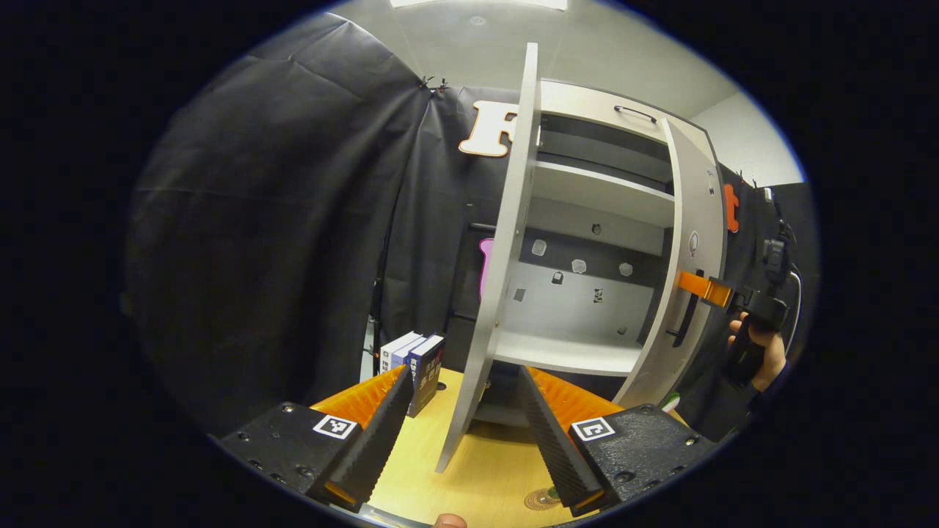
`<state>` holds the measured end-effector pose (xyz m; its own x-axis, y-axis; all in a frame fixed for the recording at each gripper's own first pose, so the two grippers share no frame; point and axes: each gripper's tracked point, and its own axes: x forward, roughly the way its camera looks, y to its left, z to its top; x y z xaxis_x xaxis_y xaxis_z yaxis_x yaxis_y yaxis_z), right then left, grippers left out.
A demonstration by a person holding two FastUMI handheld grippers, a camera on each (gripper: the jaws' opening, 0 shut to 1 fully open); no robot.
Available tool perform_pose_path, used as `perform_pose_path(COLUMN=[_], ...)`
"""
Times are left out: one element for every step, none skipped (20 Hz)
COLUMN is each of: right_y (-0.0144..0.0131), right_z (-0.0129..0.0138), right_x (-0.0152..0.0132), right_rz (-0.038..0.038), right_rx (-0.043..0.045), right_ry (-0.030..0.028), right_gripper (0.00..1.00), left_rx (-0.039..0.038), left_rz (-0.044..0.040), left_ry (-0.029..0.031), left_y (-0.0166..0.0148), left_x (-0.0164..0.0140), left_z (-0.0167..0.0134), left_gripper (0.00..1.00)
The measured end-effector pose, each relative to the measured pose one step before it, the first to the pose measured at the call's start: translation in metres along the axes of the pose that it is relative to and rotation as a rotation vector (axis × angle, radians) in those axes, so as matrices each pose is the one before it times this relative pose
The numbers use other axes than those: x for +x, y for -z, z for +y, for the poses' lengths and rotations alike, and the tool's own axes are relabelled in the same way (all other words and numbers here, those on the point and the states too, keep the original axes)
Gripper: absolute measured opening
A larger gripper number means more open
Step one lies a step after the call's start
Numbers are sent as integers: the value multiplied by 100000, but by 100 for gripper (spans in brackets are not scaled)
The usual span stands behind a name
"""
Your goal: Grasp the bottle in the cabinet with the left hand and place it on the coaster, then close the right door with the right hand and the left door with the left hand.
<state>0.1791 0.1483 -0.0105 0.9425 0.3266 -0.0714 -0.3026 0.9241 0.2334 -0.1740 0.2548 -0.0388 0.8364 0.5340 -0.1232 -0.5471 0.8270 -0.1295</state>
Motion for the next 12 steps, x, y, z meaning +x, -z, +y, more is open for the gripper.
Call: perform_pose_path(right_y=[332,313,343,237,323,-147,50,90,8,12,-29,16], right_z=[205,179,125,74,-7,124,188,160,54,32,89,246], right_x=[668,525,451,509,209,142,351,192,280,300,343,251], right_rz=[1260,1501,1343,1143,606,-1125,-365,-411,-720,-434,-355,-153], right_rx=[1769,2260,2430,2117,1277,-1406,-1630,-891,-822,-766,-1025,-1125], right_ry=[-370,-628,-527,-244,432,1314,1312,1138,1215,1059,912,798], right_gripper=[98,98,98,98,98,97,96,98,98,98,96,96], left_rx=[153,203,160,-3,-123,-256,-224,-153,-12,117,236,233], left_rz=[-170,-150,-241,-117,-199,-92,27,-116,-49,12,73,-174], left_ry=[-282,-324,-472,-471,-527,-501,-384,-448,-198,-229,-102,-259], left_y=[-93,28,-168,-58,-4,-87,23,-132,-15,-83,1,-118], left_x=[203,78,78,66,83,144,127,105,156,108,135,167], left_z=[216,267,191,257,255,207,217,240,110,163,216,194], left_gripper=[91,91,91,91,91,91,91,91,91,91,91,91])
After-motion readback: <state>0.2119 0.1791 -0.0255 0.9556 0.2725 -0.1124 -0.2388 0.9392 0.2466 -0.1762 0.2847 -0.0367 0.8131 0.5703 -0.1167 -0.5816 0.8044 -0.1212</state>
